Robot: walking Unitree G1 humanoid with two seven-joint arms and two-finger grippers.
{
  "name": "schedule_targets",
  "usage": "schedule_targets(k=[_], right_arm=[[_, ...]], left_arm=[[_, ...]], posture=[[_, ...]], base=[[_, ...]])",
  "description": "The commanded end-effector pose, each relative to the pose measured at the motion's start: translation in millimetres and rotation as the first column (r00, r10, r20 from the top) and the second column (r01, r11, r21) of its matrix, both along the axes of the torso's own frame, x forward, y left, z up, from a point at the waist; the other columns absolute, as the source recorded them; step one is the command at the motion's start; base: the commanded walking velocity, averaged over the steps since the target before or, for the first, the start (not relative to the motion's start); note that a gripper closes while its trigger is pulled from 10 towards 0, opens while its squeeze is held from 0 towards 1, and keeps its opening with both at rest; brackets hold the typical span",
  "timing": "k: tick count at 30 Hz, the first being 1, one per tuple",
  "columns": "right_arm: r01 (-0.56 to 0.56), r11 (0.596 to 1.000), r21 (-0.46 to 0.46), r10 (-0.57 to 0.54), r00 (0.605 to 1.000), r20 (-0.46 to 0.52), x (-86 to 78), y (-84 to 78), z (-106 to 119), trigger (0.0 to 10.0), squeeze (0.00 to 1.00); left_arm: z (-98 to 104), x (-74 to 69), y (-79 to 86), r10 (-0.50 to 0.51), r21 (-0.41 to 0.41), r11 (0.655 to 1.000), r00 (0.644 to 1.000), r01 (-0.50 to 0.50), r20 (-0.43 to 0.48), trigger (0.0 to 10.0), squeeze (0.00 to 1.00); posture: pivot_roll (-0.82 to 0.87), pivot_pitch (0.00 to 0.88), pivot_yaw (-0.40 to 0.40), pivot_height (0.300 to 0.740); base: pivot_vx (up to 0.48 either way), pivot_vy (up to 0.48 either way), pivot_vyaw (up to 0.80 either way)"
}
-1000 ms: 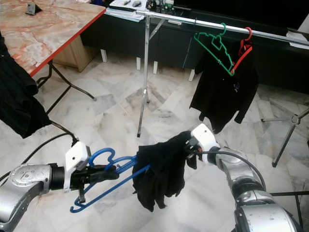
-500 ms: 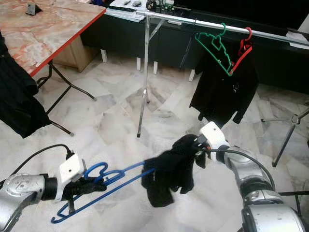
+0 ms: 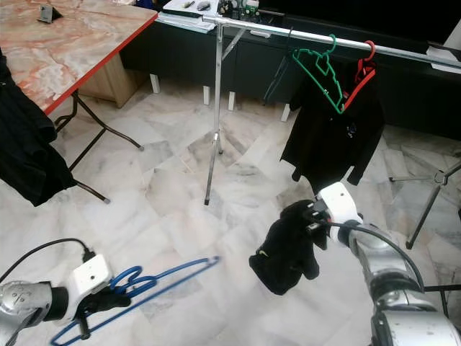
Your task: Hang hanger
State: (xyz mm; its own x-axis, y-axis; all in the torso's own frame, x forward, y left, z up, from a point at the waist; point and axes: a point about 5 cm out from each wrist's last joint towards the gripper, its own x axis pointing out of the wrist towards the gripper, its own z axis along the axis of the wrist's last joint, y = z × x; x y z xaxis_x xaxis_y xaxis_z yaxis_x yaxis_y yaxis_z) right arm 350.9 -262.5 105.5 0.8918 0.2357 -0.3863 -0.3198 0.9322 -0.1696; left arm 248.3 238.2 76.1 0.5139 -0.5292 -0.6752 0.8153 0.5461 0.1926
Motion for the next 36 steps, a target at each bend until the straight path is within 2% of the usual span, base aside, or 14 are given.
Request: schedule_targets(k=[1,2,3,5,9,12,17,18,19,20,21,28,34,36], right_arm=[[0.052,0.998,0.044,-0.052,0.999,-0.005,-4.5,-4.7,-6.0,0.0,0.0],[0.062,0.996,0.06,-0.062,0.998,-0.005,-5.4,-3.2,-8.6,0.0,0.0],[0.117,0.986,0.122,-0.117,0.993,-0.008,-9.4,4.1,-21.2,0.0,0.0],[0.165,0.973,0.162,-0.165,0.986,-0.016,-12.8,9.0,-30.4,0.0,0.0],[0.369,0.851,0.374,-0.366,0.927,-0.082,-24.0,22.8,-56.0,0.0,0.0],[0.536,0.706,0.462,-0.529,0.834,-0.16,-35.6,33.5,-75.7,0.0,0.0],[0.553,0.653,0.518,-0.577,0.806,-0.133,-35.7,47.5,-76.4,0.0,0.0],[0.533,0.665,0.523,-0.569,0.815,-0.107,-33.4,52.7,-73.3,0.1,0.0],[0.502,0.688,0.524,-0.552,0.831,-0.071,-31.0,60.5,-69.7,3.2,0.0],[0.464,0.708,0.533,-0.521,0.852,-0.05,-29.2,67.1,-67.2,9.4,0.0],[0.438,0.718,0.541,-0.499,0.866,-0.038,-28.3,71.4,-65.8,10.0,0.0],[0.341,0.787,0.514,-0.406,0.914,0.015,-27.7,86.0,-63.0,10.0,0.0],[0.37,0.792,0.485,-0.437,0.899,0.027,-29.3,85.8,-63.6,10.0,0.0],[0.371,0.778,0.507,-0.444,0.896,0.025,-28.7,87.3,-62.3,10.0,0.0]], left_arm=[[-10.9,-2.6,-0.2,0.014,0.021,1.0,1.0,-0.013,-0.006,7.5,0.0],[-14.5,-2.4,1.1,0.03,0.025,0.999,1.0,-0.03,0.002,7.5,0.0],[-30.0,-0.5,2.1,0.124,0.022,0.992,0.992,-0.125,0.032,10.0,0.0],[-39.7,0.2,1.0,0.2,-0.006,0.98,0.979,-0.2,0.05,10.0,0.0],[-68.2,-3.4,2.0,0.48,-0.112,0.872,0.877,-0.476,0.005,10.0,0.0],[-93.6,-18.4,0.9,0.588,-0.086,0.804,0.808,-0.588,-0.02,10.0,0.0],[-110.8,-33.2,10.2,0.724,-0.072,0.686,0.689,-0.724,-0.029,10.0,0.0],[-114.5,-38.0,15.2,0.766,-0.067,0.639,0.642,-0.766,-0.027,10.0,0.0],[-119.4,-44.8,21.0,0.809,-0.053,0.586,0.587,-0.809,-0.016,10.0,0.0],[-122.8,-50.0,23.1,0.825,-0.042,0.564,0.566,-0.824,-0.019,10.0,0.0],[-124.9,-53.4,24.0,0.833,-0.035,0.552,0.553,-0.833,-0.022,10.0,0.0],[-138.0,-74.6,24.6,0.85,0.015,0.527,0.526,-0.85,-0.033,10.0,0.0],[-152.0,-97.3,20.7,0.83,0.146,0.552,0.557,-0.821,-0.01,10.0,0.0],[-154.0,-102.2,22.1,0.852,0.145,0.52,0.522,-0.842,-0.026,10.0,0.0]], posture=[[0.04,0.221,-0.088,0.74],[0.04,0.221,-0.087,0.74],[0.03,0.224,-0.08,0.74],[0.03,0.222,-0.079,0.74],[0.03,0.222,-0.072,0.74],[0.04,0.22,-0.062,0.74],[0.03,0.213,-0.057,0.74],[0.03,0.211,-0.058,0.74],[0.02,0.206,-0.057,0.74],[0.02,0.2,-0.055,0.74],[0.02,0.196,-0.054,0.74],[0.03,0.191,-0.071,0.74],[0.04,0.184,-0.069,0.74],[0.04,0.183,-0.068,0.74]], base=[[0.0,0.0,0.0],[0.0,0.0,0.0],[0.0,0.0,0.0],[0.0,0.0,0.0],[0.0,0.0,0.0],[0.0,0.0,0.0],[0.0,0.0,0.0],[0.0,0.0,0.0],[0.0,0.0,0.0],[0.0,0.0,0.0],[0.0,0.0,0.0],[0.0,0.0,0.0],[0.0,0.0,0.0],[0.0,0.0,0.0]])
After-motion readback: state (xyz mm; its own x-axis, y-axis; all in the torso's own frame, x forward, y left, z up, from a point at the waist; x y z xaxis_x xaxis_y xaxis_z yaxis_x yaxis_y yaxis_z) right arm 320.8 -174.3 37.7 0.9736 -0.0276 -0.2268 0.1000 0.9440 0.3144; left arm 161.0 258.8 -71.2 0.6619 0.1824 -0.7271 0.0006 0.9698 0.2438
